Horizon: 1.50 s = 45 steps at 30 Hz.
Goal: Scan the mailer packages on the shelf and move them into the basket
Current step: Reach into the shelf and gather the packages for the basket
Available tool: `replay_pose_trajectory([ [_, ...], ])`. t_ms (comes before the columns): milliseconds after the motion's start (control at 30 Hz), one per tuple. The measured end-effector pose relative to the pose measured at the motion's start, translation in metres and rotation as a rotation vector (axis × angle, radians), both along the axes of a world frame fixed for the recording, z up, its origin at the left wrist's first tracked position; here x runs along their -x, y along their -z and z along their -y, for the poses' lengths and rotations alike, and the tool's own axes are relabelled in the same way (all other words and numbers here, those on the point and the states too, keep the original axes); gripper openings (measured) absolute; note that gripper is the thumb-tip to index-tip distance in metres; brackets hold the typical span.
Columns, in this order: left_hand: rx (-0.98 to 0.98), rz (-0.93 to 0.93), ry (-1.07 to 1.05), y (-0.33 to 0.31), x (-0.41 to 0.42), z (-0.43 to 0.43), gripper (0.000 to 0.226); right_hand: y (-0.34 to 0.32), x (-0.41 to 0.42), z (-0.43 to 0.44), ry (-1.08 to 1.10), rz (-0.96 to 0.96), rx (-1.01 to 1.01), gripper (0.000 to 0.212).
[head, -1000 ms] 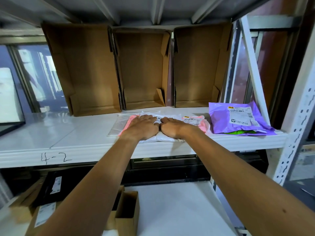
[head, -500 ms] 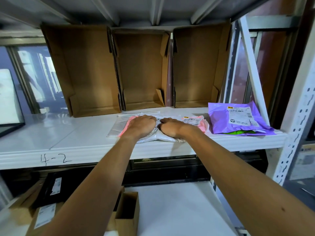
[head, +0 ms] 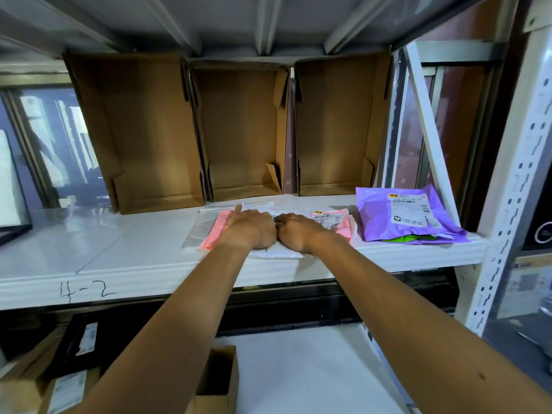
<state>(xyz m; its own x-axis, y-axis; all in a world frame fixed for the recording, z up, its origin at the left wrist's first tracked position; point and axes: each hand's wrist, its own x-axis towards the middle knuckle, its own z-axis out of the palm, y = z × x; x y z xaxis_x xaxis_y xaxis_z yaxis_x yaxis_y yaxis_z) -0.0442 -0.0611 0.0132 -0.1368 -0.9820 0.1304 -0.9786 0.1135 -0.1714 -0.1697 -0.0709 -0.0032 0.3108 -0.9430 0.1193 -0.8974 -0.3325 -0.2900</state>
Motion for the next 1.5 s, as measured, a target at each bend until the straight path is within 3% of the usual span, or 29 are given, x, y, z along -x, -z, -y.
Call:
replay_pose_trajectory([
  [67, 0.055, 0.021, 0.077, 0.004, -0.001, -0.003, 0.040, 0.000, 0.000, -0.001, -0.004, -0.004, -0.003, 0.052],
  [233, 0.158, -0.201, 0.270, 0.017, -0.013, -0.009, 0.041, -0.003, 0.000, -0.004, -0.019, 0.015, -0.021, 0.049],
  [467, -0.064, -0.162, 0.147, 0.022, -0.024, -0.015, 0.070, -0.004, 0.000, -0.004, -0.057, -0.096, -0.014, 0.048],
  [567, -0.064, -0.222, 0.096, 0.021, -0.022, -0.021, 0.063, -0.005, 0.000, -0.008, -0.050, -0.077, 0.003, 0.045],
  [700, -0.050, -0.266, 0.092, 0.019, -0.017, -0.024, 0.058, -0.003, 0.003, -0.020, 0.057, -0.017, 0.231, 0.035],
  [833, -0.028, -0.287, 0.100, 0.019, -0.016, -0.026, 0.057, -0.002, 0.000, -0.042, 0.091, -0.099, 0.455, 0.034],
  [967, 0.019, -0.273, 0.116, 0.022, -0.018, -0.026, 0.056, -0.001, 0.002, -0.045, 0.013, -0.153, 0.307, 0.037],
  [1133, 0.300, -0.319, 0.219, 0.020, -0.019, -0.046, 0.049, -0.002, 0.006, -0.069, -0.097, -0.231, 0.128, 0.049],
  [1233, 0.208, -0.295, 0.267, 0.020, -0.021, -0.058, 0.044, -0.006, 0.007, -0.077, -0.076, -0.216, 0.091, 0.050],
  [1367, 0.045, -0.272, 0.203, 0.027, -0.036, -0.055, 0.057, -0.004, 0.008, -0.073, -0.059, -0.216, 0.058, 0.048],
  [1500, 0.006, -0.305, 0.122, 0.027, -0.039, -0.064, 0.061, -0.004, 0.007, -0.068, -0.042, -0.173, 0.032, 0.067],
])
